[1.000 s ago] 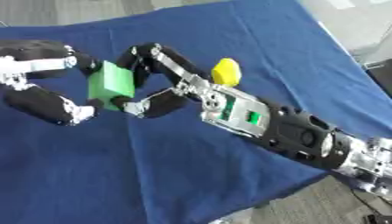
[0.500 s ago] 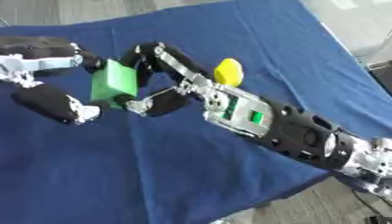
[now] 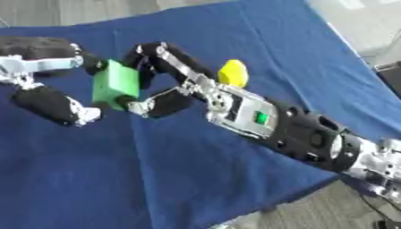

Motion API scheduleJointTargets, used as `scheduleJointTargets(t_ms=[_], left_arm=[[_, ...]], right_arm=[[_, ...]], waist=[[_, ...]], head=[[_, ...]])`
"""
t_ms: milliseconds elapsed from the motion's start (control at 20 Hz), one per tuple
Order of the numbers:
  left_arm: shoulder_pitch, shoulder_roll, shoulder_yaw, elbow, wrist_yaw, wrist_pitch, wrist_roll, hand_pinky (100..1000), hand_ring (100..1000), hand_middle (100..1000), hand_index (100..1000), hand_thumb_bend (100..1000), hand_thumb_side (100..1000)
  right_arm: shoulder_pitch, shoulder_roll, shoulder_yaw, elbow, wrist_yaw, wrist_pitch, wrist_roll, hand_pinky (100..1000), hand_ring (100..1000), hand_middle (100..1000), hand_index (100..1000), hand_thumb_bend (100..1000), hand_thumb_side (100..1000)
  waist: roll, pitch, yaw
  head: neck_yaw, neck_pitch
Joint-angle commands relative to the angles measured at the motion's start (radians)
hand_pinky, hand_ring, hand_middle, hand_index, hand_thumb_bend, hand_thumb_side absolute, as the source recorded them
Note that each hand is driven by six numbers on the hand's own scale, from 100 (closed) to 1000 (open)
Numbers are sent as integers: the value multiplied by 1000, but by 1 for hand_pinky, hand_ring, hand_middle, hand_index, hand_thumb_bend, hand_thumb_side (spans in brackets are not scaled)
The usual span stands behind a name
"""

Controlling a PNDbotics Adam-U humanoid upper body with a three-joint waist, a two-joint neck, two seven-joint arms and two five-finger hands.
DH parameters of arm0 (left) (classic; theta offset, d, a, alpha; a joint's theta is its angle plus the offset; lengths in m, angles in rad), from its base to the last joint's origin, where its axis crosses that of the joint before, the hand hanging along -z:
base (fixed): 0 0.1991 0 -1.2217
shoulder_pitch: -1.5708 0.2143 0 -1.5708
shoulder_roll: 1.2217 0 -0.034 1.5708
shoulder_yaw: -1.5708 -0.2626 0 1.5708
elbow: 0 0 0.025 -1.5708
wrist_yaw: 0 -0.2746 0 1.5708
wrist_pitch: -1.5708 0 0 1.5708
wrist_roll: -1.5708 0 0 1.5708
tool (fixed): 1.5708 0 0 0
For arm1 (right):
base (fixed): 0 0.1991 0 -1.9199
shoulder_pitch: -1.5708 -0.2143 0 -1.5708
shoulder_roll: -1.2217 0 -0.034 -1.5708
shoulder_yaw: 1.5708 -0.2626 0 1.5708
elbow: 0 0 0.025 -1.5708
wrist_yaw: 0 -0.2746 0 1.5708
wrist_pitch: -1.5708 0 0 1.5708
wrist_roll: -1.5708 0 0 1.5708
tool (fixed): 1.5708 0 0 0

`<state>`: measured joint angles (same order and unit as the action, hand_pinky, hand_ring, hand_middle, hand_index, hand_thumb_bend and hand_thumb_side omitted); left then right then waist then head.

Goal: Pick up the objects with one hand, pass them to the other hand, and then place them into the box on the other side of the table.

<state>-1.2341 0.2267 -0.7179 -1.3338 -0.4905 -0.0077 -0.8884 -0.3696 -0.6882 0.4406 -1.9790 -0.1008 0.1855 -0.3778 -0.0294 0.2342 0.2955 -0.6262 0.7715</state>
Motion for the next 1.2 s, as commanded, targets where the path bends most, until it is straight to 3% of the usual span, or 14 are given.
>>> scheduleJointTargets(t_ms=[50, 700, 1200], left_arm=[[0, -69, -39, -29, 12, -16, -19, 1000, 845, 671, 822, 194, 459], [-1, -79, -35, -28, -4, -6, -19, 1000, 827, 635, 797, 176, 309], [0, -78, -25, -31, -3, 21, -10, 1000, 798, 594, 754, 153, 294]], right_arm=[[-49, -26, -52, -21, 12, -2, -14, 480, 449, 506, 639, 100, 100], [-44, -25, -51, -21, 22, -16, -13, 482, 450, 505, 639, 100, 100], [-44, -26, -50, -21, 34, -20, -8, 487, 454, 508, 640, 100, 100]], waist=[[12, -35, 0], [10, -39, -3], [10, -37, -1]], head=[[-8, -1], [-5, -1], [-12, -1]])
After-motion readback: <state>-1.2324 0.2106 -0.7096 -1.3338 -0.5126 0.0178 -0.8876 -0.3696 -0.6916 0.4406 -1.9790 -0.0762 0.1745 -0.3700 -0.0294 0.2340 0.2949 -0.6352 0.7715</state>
